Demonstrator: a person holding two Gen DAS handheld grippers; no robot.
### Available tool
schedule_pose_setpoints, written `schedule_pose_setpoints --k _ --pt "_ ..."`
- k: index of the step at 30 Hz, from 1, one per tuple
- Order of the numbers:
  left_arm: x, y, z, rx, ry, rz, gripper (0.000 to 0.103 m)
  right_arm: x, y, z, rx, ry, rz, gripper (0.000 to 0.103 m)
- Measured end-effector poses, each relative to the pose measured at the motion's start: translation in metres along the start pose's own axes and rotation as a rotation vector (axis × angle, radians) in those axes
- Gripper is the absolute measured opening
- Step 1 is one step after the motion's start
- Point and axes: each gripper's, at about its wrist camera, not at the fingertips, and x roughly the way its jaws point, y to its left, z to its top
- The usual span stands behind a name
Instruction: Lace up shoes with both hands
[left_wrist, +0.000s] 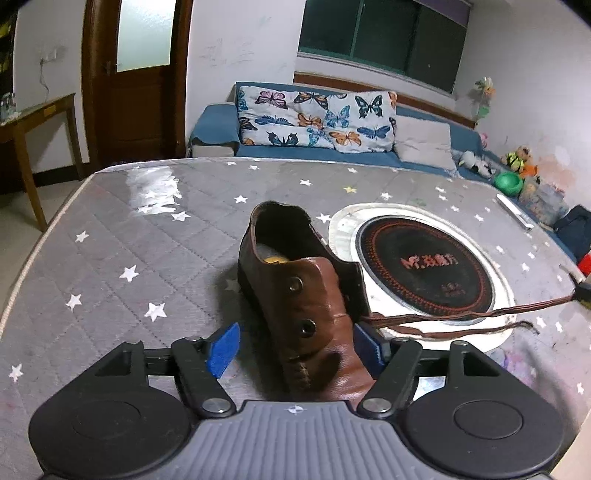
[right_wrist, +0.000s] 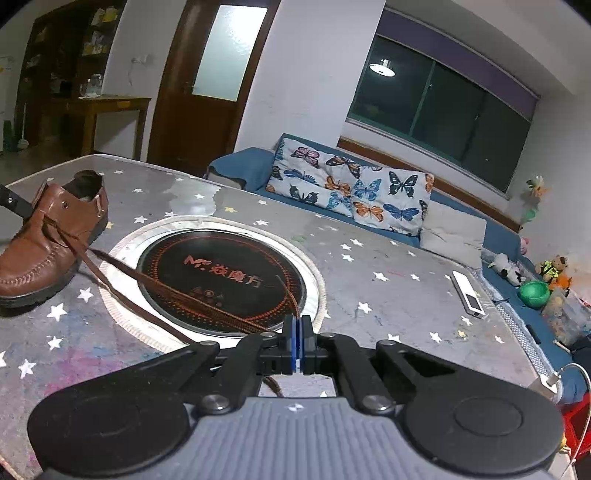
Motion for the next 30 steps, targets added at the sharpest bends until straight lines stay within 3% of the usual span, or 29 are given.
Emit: schedule_pose_setpoints --k 9,30 --pt "0.0052 -0.0086 -0.0024 0.088 0.034 0.070 0.086 -0.0001 -0.0016 -0.0012 -0.005 -0.004 -0.028 0.001" --pt "0.0082 -0.0059 -0.0072 0.175 0.071 0.152 0.091 0.0021 0.0034 0.0040 -0.020 -0.015 -0.025 0.001"
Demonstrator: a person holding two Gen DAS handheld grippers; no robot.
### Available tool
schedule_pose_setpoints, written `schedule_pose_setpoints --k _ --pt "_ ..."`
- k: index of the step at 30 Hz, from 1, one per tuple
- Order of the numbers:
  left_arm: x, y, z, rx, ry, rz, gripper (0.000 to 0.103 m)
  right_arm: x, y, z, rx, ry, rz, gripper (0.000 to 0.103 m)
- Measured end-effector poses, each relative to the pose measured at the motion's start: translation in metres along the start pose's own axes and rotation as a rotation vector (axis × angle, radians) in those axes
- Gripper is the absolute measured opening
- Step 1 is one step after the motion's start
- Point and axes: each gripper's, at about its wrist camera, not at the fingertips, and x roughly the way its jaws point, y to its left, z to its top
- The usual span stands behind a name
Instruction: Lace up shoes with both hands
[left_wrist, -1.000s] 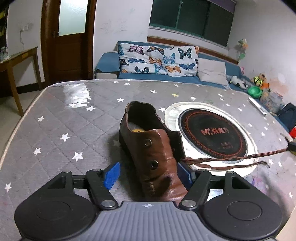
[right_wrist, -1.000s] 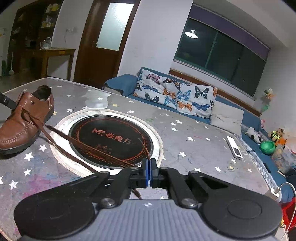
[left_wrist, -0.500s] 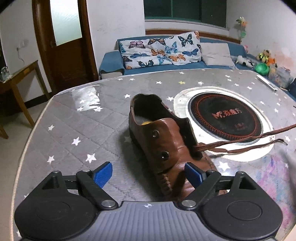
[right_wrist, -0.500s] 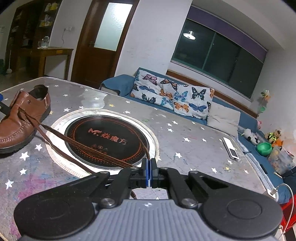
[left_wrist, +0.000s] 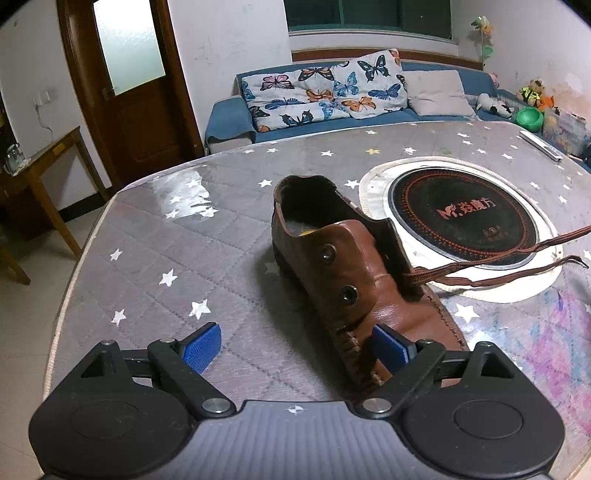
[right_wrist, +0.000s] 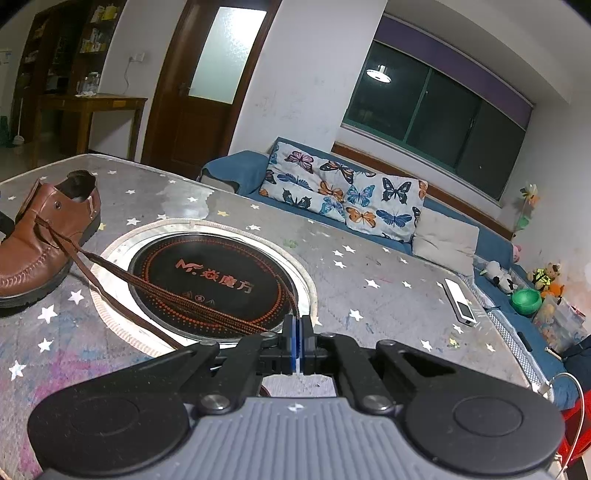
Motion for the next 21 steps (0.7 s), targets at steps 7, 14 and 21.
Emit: schedule_pose_setpoints --k 7,14,21 --pt "0.001 0.003 0.000 0.006 0.007 -0.001 0.091 0.000 0.002 0.002 -0.009 -0.007 0.004 0.001" --pt "-0.001 0.006 0.001 -0.006 0.006 -0.043 0.086 0.000 0.011 0.008 -0.036 -0.021 0.036 0.001" --pt "-0.007 0.016 0.009 -0.059 -0.016 -0.110 0.076 -0.001 0.033 0.020 -0.088 -0.052 0.124 0.001"
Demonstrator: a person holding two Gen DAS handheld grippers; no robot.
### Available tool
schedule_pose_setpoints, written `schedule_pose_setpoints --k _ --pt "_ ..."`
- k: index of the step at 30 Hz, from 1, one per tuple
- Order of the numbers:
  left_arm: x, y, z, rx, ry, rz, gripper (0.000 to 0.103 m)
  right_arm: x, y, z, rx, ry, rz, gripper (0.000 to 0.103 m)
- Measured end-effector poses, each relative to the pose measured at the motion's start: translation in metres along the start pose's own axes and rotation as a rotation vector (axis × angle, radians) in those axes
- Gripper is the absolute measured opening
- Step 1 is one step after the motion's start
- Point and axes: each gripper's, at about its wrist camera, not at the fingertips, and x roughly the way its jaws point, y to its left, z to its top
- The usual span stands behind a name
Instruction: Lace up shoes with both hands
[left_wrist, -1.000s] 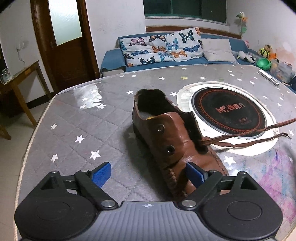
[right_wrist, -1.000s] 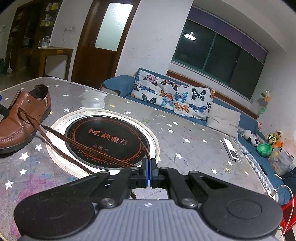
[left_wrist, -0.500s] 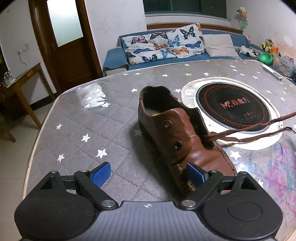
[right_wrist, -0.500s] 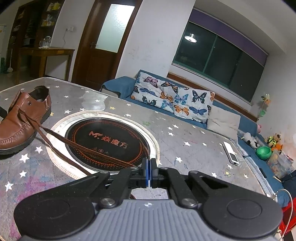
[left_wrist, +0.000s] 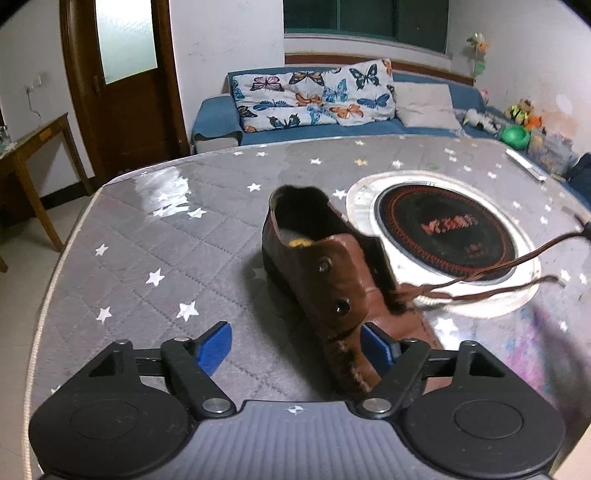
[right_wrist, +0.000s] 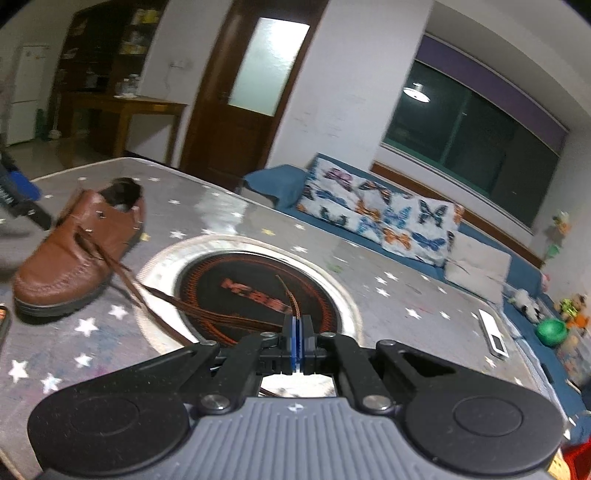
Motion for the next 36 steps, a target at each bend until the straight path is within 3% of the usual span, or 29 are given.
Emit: schedule_pose_setpoints --k 5,13,22,28,33,36 --pt "-0.002 -0.004 0.010 -0.008 -0.014 -0.041 0.062 0.006 0.022 0.009 -0.051 -0.017 0.086 0.001" --pt "0.001 -0.021 0.027 -0.028 -0.019 -0.054 0.062 0.014 0.061 0.022 -0.129 -0.053 0.218 0.001" --pt "0.016 -0.010 0.036 -0.159 0.027 -0.035 0.033 0.023 0.101 0.034 -0.210 -0.094 0.342 0.001" --pt "0.019 0.007 0.040 -0.223 0.053 -0.092 0.033 0.030 0.125 0.038 -0.261 -0.107 0.393 0.001" --pt "0.023 -0.005 0.046 -0.189 0.061 -0.034 0.037 0.036 0.136 0.042 -0.270 -0.116 0.412 0.001" --pt "0.027 -0.002 0.048 -0.221 0.077 -0.020 0.039 0.037 0.141 0.045 -0.279 -0.125 0.416 0.001"
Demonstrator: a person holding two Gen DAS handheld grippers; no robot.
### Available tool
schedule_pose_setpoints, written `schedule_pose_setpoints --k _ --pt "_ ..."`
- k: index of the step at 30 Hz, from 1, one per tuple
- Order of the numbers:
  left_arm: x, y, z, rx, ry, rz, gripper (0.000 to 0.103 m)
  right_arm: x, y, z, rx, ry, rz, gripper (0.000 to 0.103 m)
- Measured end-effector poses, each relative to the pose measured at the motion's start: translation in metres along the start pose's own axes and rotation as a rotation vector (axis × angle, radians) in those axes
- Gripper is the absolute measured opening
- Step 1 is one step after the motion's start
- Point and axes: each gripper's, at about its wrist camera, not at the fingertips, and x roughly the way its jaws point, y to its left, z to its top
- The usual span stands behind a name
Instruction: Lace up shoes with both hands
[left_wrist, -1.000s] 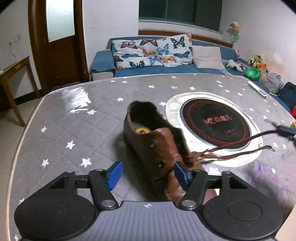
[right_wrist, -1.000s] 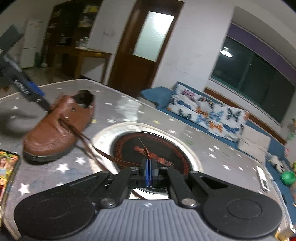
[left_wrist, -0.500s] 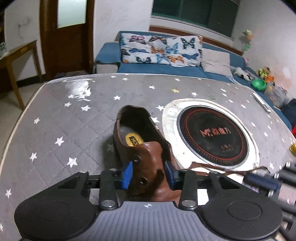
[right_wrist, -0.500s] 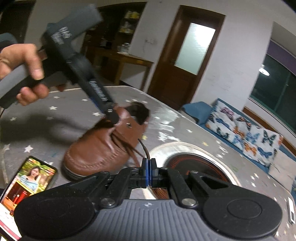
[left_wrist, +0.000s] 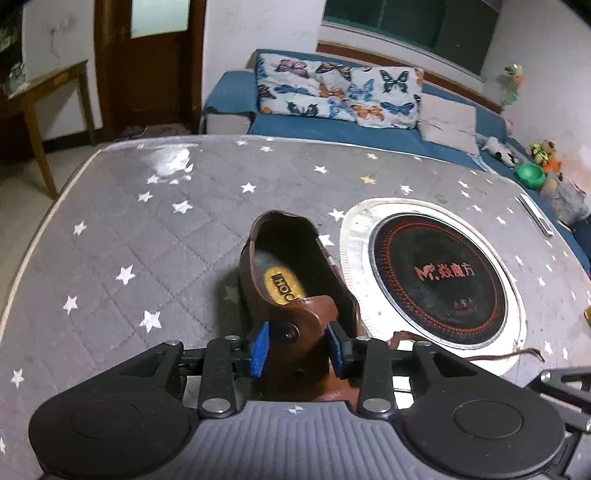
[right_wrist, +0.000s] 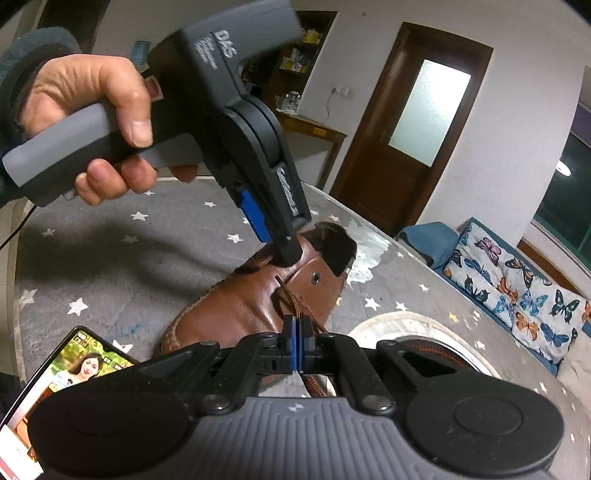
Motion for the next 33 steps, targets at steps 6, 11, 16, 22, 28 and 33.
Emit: schedule_pose_setpoints --k 6,11,16,22,28,33 --pt "0.001 0.007 0.004 -0.012 0.004 -0.028 0.037 0.008 0.001 0.003 -0.004 -0.009 0.019 0.001" --pt "0.000 0.029 0.004 0.008 -0.001 -0.156 0.037 0.012 0.002 0.005 -0.017 -0.016 0.036 0.001" --pt "0.005 0.062 0.007 0.030 0.003 -0.361 0.037 0.018 0.000 0.007 -0.027 -0.022 0.051 0.001" --pt "0.011 0.087 0.005 0.095 -0.030 -0.526 0.037 0.028 0.002 0.008 -0.049 -0.022 0.072 0.001" --pt "0.018 0.103 0.001 0.109 -0.063 -0.644 0.038 0.036 0.005 0.012 -0.078 -0.022 0.081 0.001" --pt "0.022 0.118 -0.002 0.095 -0.085 -0.714 0.038 0.039 0.007 0.014 -0.101 -0.024 0.088 0.001"
